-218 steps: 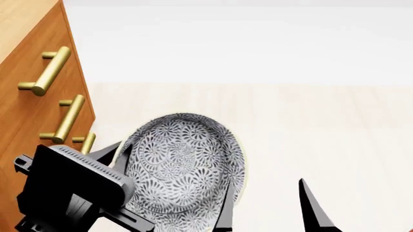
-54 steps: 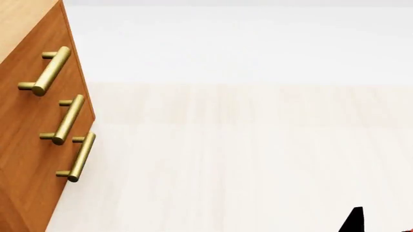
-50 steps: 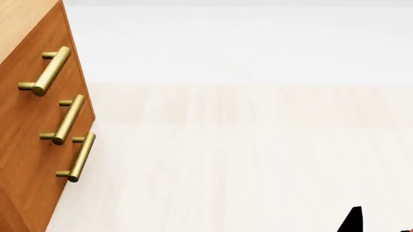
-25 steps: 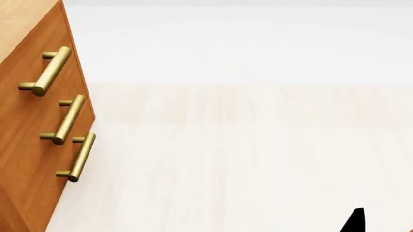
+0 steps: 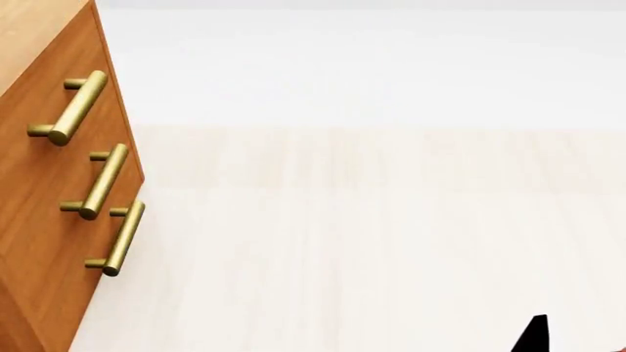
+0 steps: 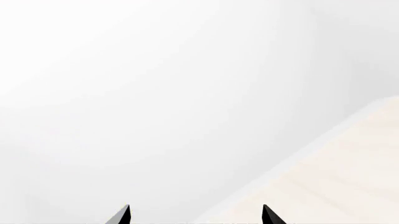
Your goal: Put the bowl on top of the cabinet.
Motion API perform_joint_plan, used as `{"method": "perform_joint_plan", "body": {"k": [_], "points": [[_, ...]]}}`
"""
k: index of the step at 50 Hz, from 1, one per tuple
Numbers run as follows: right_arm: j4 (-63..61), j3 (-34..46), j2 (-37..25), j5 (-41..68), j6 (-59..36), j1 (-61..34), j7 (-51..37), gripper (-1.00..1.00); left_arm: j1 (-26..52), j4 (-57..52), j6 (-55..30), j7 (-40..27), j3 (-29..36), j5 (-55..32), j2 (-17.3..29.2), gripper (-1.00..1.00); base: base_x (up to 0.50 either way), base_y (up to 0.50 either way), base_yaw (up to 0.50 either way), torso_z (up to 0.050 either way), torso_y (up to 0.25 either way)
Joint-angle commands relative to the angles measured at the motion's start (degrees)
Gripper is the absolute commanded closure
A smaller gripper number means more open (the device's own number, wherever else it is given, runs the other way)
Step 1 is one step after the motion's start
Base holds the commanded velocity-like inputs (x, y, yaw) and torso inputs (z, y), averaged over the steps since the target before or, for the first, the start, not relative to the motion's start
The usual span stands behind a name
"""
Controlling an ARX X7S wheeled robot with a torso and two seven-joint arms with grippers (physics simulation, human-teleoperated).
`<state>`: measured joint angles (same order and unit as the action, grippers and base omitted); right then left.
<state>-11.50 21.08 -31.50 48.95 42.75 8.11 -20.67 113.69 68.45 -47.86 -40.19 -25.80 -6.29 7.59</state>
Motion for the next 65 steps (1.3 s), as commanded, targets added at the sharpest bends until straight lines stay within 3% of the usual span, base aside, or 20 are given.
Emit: {"method": "perform_joint_plan", "body": {"k": [1, 15, 45, 65], "points": [[0.08, -1.25, 1.14, -0.74, -0.88, -0.27, 1.26, -1.0, 0.41, 1.42, 1.98, 0.3, -1.45, 0.78, 0.11, 1.0, 0.0, 0.0, 0.0, 0.0, 0.0], [-0.61, -1.86, 1.13, -1.01, -0.28, 0.7, 1.38, -1.0, -2.64, -4.24, -0.98, -0.25, -2.02, 0.02, -0.19, 1.0, 0.0, 0.0, 0.0, 0.001, 0.0], [0.1, -2.28, 1.71, -1.16, -1.16, 0.12, 1.53, -1.0, -3.37, 2.52, 4.61, 0.31, -2.04, -0.11, 2.62, 1.0, 0.0, 0.0, 0.0, 0.0, 0.001], [0.95, -1.99, 2.2, -1.59, -2.64, -1.04, 1.44, -1.0, -4.98, -0.16, 3.37, 0.4, -1.91, -0.36, 3.06, 1.0, 0.0, 0.0, 0.0, 0.0, 0.0]]}}
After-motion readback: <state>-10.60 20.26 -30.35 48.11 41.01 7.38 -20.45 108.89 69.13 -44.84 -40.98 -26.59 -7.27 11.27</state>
